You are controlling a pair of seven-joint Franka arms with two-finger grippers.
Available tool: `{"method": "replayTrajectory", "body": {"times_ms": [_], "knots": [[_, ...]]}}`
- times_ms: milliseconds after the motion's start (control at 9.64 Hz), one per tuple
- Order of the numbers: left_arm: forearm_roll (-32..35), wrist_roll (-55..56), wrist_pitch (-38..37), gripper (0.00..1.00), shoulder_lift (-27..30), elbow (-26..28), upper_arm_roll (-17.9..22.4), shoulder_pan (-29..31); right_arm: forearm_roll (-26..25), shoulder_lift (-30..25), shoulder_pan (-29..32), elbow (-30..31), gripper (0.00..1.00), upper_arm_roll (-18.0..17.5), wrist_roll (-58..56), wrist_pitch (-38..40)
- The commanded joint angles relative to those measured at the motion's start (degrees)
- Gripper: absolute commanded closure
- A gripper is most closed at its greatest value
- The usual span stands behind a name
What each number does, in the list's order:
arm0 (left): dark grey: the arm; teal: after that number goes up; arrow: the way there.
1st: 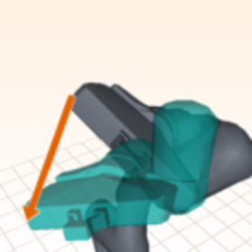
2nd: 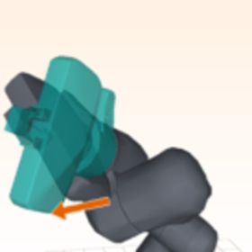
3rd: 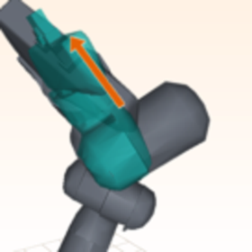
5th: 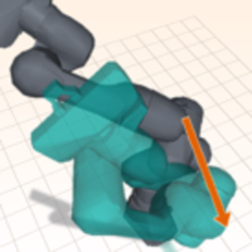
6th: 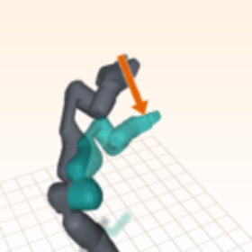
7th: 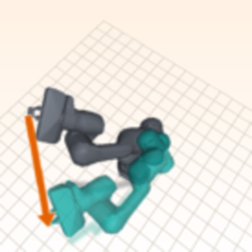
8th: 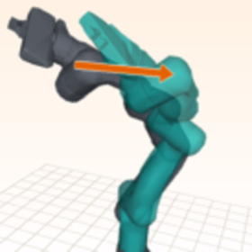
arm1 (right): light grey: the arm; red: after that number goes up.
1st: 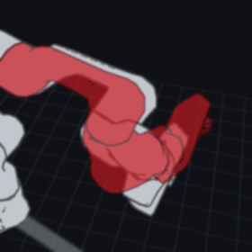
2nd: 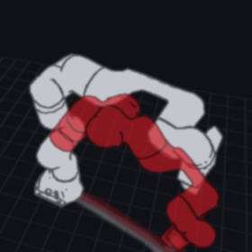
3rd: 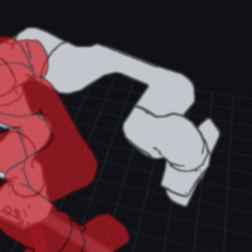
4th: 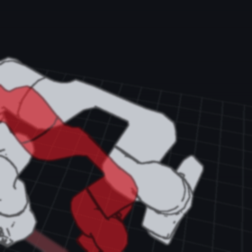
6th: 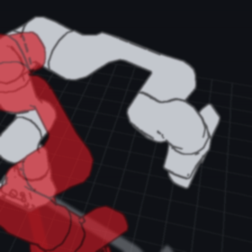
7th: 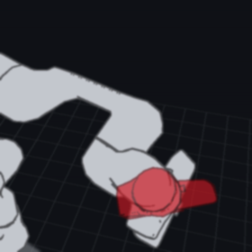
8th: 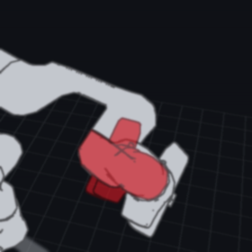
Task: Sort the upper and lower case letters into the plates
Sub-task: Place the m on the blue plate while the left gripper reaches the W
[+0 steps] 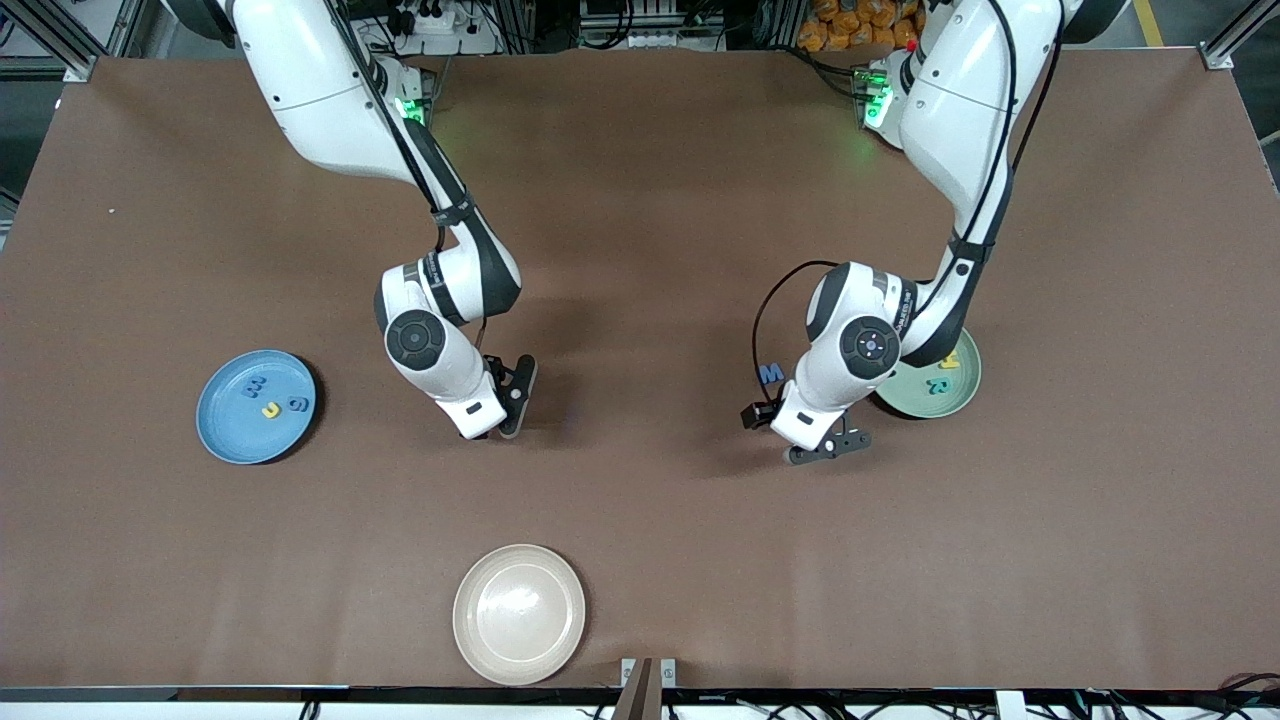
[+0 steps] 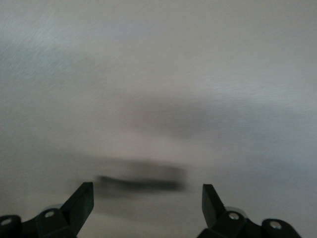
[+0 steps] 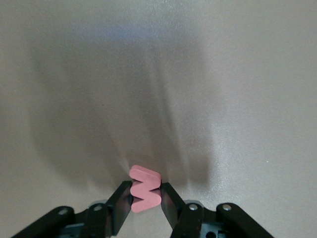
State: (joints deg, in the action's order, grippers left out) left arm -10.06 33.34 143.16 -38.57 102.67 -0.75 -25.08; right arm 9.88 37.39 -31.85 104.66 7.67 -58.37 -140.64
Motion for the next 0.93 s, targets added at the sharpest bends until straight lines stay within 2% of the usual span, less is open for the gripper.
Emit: {"method": "replayTrajectory", "body": {"times_ms": [0, 311, 622, 830], "knots": [[-0.22, 6.69, 1.77, 0.04, 4.29, 5.96, -0.65, -0.93, 0.93, 0.41, 0.47, -0.16, 1.00, -0.11, -2.01, -0.34], [3.09, 9.28, 1.60, 0.04, 5.87, 7.63, -2.77, -1.55, 0.84, -2.75, 1.61, -0.25, 1.00, 2.07, -0.88, 0.36], [10.13, 9.37, 1.60, 0.06, 5.79, 9.65, -3.39, -0.85, 1.19, -6.53, 1.70, 0.10, 1.00, 10.23, 1.57, 1.67], [11.19, 13.30, 1.60, 0.11, 5.87, 10.36, -3.39, -0.84, 1.19, -8.73, 1.53, 0.19, 1.00, 17.78, 6.65, 8.84]]}}
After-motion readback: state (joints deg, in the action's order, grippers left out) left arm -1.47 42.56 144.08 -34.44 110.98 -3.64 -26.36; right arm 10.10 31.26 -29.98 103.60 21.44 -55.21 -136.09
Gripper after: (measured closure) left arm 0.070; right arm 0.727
